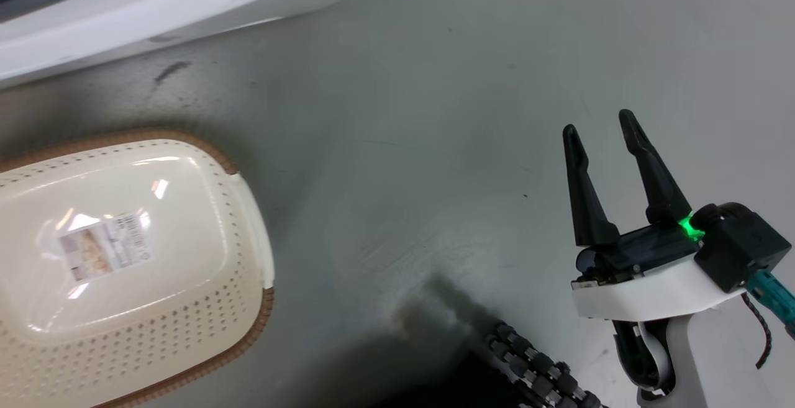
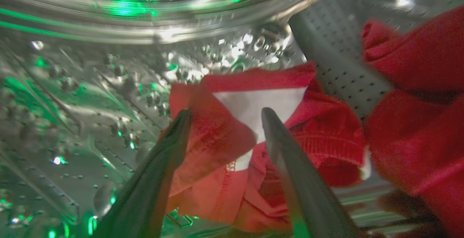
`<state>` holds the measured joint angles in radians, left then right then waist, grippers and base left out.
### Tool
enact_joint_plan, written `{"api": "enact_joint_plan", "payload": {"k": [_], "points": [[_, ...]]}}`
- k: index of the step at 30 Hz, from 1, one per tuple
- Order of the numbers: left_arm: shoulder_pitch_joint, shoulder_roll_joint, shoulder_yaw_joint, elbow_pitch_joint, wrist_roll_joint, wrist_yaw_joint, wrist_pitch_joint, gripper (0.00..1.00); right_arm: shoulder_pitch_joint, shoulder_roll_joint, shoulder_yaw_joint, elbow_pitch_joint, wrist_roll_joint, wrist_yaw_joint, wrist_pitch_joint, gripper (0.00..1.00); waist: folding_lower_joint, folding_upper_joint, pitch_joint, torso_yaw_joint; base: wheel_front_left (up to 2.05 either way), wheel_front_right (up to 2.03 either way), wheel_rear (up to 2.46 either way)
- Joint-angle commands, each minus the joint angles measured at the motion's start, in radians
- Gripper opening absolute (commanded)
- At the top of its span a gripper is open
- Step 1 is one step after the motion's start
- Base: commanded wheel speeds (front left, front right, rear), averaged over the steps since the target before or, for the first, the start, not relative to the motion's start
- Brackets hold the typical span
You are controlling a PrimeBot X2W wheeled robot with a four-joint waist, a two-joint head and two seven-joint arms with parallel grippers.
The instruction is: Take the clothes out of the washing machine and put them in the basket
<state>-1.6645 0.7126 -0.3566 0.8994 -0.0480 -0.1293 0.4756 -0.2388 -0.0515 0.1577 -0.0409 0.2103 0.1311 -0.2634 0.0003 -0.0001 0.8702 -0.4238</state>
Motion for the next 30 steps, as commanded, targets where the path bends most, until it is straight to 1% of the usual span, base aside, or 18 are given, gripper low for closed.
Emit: {"api": "enact_joint_plan", "payload": {"k": [1,4,9,16,17,18,25,30], "points": [[-0.032,0.014,-0.022,0.013,-0.002,-0.001,0.036,1.0,-0.005,0.002,0.008,-0.009,0.009,-0.001,-0.002,1.0,-0.0003,0.0001,0.033,-0.04,0.0,0.0,0.0],[-0.062,0.034,-0.058,0.038,-0.018,-0.001,0.092,1.0,0.018,0.003,0.014,-0.017,0.011,-0.001,-0.002,1.0,-0.0003,0.0001,0.037,-0.044,0.0,0.0,0.0],[-0.092,0.057,-0.107,0.065,-0.059,-0.001,0.151,1.0,0.046,0.002,0.019,-0.035,0.011,-0.001,-0.002,1.0,-0.0003,0.0001,0.043,-0.046,0.0,0.0,0.0],[-0.087,0.063,-0.144,0.102,-0.128,-0.001,0.203,1.0,0.065,0.002,0.022,-0.05,0.011,-0.001,-0.002,1.0,-0.0003,0.0001,0.05,-0.042,0.0,0.0,0.0],[-0.085,0.065,-0.151,0.101,-0.135,-0.001,0.203,0.45,0.065,0.002,0.023,-0.051,0.01,-0.001,-0.002,1.0,-0.0003,0.0001,0.051,-0.041,0.0,0.0,0.0],[-0.083,0.063,-0.158,0.1,-0.148,-0.001,0.205,0.0,0.064,0.002,0.023,-0.053,0.008,-0.001,-0.002,1.0,-0.0003,0.0001,0.051,-0.041,0.0,0.0,0.0],[-0.102,0.086,-0.183,0.075,-0.186,-0.001,0.139,0.0,0.038,0.002,0.034,-0.058,0.006,-0.001,-0.002,1.0,-0.0003,0.0001,0.048,-0.041,0.0,0.0,0.0],[-0.089,0.077,-0.177,0.064,-0.21,0.0,0.037,0.0,0.01,0.002,0.032,-0.053,0.008,-0.001,-0.002,1.0,-0.0003,0.0001,0.025,-0.043,0.0,0.0,0.0]]}}
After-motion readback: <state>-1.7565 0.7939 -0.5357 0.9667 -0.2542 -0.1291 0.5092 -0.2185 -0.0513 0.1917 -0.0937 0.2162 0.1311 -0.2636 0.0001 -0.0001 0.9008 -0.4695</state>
